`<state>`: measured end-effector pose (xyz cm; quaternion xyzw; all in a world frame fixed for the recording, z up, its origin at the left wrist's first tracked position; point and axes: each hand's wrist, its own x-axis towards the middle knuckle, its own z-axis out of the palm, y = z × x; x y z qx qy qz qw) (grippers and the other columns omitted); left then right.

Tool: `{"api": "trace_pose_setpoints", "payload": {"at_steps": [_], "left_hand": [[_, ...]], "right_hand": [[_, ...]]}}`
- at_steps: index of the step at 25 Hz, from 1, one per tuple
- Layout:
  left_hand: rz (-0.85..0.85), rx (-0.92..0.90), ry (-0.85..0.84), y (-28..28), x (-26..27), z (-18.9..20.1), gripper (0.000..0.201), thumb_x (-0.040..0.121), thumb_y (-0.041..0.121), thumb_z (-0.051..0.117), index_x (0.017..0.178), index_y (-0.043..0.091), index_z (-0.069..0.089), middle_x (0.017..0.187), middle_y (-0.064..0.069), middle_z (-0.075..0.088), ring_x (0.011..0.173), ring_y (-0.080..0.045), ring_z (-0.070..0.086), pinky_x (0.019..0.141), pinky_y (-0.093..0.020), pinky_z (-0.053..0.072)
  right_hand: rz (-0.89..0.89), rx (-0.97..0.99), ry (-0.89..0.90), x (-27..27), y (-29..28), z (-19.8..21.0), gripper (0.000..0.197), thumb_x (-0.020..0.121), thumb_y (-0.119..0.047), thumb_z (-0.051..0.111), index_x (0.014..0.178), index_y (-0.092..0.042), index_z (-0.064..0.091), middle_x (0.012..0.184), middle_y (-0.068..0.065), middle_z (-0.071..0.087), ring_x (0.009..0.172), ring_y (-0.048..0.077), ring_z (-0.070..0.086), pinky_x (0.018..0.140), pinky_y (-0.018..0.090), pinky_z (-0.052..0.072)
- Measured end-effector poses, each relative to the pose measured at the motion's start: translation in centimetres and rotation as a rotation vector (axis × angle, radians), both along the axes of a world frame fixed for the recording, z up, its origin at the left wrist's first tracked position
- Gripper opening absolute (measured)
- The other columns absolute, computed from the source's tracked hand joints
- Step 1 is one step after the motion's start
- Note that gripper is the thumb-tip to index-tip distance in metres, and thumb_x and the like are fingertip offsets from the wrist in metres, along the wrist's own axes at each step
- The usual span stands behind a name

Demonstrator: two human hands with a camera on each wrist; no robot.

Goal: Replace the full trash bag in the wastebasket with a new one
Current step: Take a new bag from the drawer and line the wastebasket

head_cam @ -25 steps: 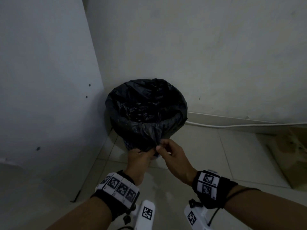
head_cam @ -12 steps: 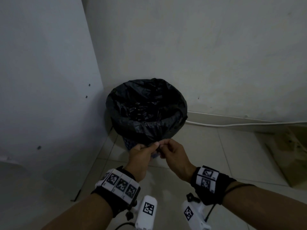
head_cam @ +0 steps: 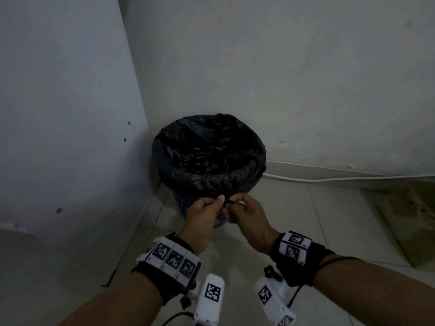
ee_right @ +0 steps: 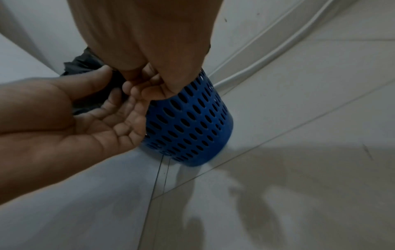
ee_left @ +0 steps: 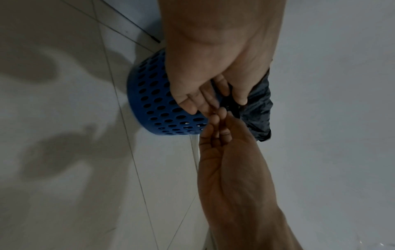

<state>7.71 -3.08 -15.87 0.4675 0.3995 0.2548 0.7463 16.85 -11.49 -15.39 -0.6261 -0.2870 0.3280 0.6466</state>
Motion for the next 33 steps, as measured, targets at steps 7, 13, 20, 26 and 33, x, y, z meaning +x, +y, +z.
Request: {"api": "trace_pose_setpoints", "payload": {"at_steps": [7, 13, 20, 26, 33], "left_hand": [[0.151, -0.013, 0.024, 0.2, 0.6, 1.3, 0.015, 0.087, 0.015, 0.069, 0.094, 0.006, 0.058, 0.087, -0.01, 0.068, 0.077, -0.018, 0.062, 0.062, -0.027, 0.048], [0.089, 0.132, 0.1, -0.2, 0.3, 0.7, 0.021, 0.09, 0.02, 0.066, 0.105, 0.01, 0.055, 0.106, -0.007, 0.066, 0.098, -0.022, 0.064, 0.079, -0.036, 0.054], [0.097, -0.073, -0.031, 0.6, 1.1, 1.0, 0.031, 0.089, 0.02, 0.068, 0.111, -0.001, 0.061, 0.1, -0.012, 0.071, 0.086, -0.02, 0.069, 0.069, -0.029, 0.053], [0.075, 0.03, -0.005, -0.2, 0.6, 3.3, 0.018, 0.09, 0.02, 0.067, 0.102, 0.007, 0.068, 0.098, -0.005, 0.073, 0.091, -0.015, 0.069, 0.076, -0.029, 0.053], [0.062, 1.425, 0.554, 1.9, -1.0, 2.9, 0.032, 0.094, 0.034, 0.055, 0.123, 0.022, 0.058, 0.13, 0.0, 0.057, 0.128, -0.026, 0.044, 0.104, -0.051, 0.031]], "right_hand": [[0.019, 0.066, -0.771, 0.5, -0.5, -0.9, 0.024, 0.092, -0.014, 0.064, 0.116, -0.013, 0.064, 0.105, 0.004, 0.062, 0.088, 0.003, 0.057, 0.079, 0.014, 0.048], [-0.023, -0.092, -0.846, 2.0, 0.5, -0.1, 0.015, 0.1, -0.02, 0.049, 0.094, -0.013, 0.061, 0.089, 0.001, 0.059, 0.079, 0.009, 0.051, 0.07, 0.017, 0.041], [-0.028, 0.01, -0.093, 0.5, 0.8, 0.9, 0.008, 0.097, -0.012, 0.055, 0.093, -0.008, 0.06, 0.08, 0.008, 0.066, 0.069, 0.016, 0.063, 0.067, 0.028, 0.054], [-0.075, 0.006, -0.82, 2.2, 0.2, 0.5, 0.011, 0.095, -0.018, 0.06, 0.101, -0.013, 0.066, 0.092, 0.001, 0.063, 0.079, 0.008, 0.057, 0.071, 0.013, 0.044], [-0.148, -0.097, -0.117, 0.9, 1.9, 0.7, 0.027, 0.1, -0.026, 0.05, 0.086, -0.005, 0.059, 0.084, 0.015, 0.064, 0.074, 0.027, 0.059, 0.07, 0.04, 0.052]]}}
